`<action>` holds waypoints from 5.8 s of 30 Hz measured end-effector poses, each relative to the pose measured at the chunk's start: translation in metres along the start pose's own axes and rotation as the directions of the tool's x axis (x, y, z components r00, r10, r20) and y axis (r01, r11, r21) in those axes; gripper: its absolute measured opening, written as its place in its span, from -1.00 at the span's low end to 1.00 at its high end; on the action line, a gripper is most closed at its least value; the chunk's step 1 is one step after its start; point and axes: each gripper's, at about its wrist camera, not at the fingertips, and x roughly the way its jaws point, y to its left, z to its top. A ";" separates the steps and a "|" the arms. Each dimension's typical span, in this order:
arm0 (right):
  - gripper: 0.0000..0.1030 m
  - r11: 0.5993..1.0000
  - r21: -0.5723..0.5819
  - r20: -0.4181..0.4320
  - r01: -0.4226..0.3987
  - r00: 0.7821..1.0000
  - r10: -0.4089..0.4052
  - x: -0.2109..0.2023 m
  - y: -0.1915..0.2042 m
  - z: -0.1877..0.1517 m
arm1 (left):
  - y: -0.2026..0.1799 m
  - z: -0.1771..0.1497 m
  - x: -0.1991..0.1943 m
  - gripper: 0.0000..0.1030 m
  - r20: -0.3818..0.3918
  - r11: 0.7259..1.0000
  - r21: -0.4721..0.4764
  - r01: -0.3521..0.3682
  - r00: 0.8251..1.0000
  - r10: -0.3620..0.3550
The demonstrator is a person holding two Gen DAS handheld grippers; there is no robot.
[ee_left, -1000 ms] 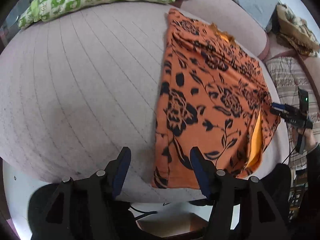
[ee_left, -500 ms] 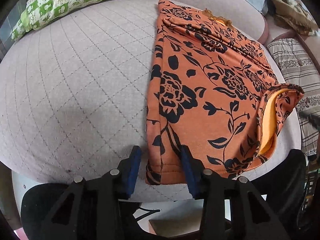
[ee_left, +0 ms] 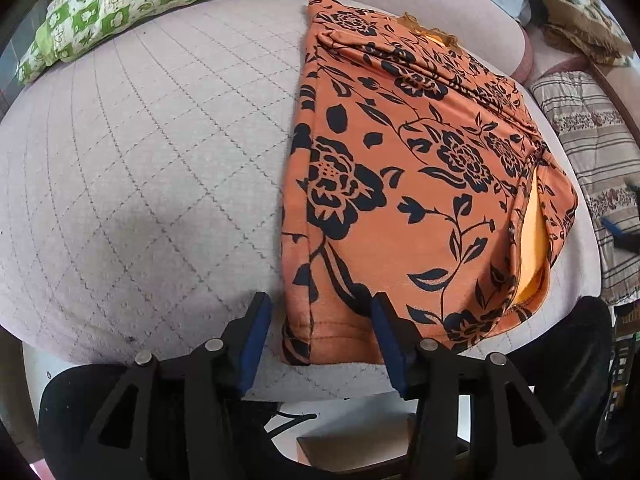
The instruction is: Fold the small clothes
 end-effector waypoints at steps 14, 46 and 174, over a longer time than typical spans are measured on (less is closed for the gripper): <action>0.72 0.778 -0.525 0.102 0.344 0.933 -0.345 0.090 0.104 0.044 | 0.012 0.001 -0.001 0.13 0.012 0.995 -0.035 0.091 0.996 -0.091; 0.68 0.898 -0.328 0.047 0.292 0.955 -0.294 -0.063 -0.039 -0.065 | -0.002 0.002 0.003 0.30 0.008 0.999 0.015 0.031 0.999 -0.031; -0.84 0.820 -0.170 0.267 0.546 0.827 -0.495 0.143 0.016 0.154 | -0.023 0.239 0.079 0.09 0.225 0.997 -0.032 -0.066 0.972 0.071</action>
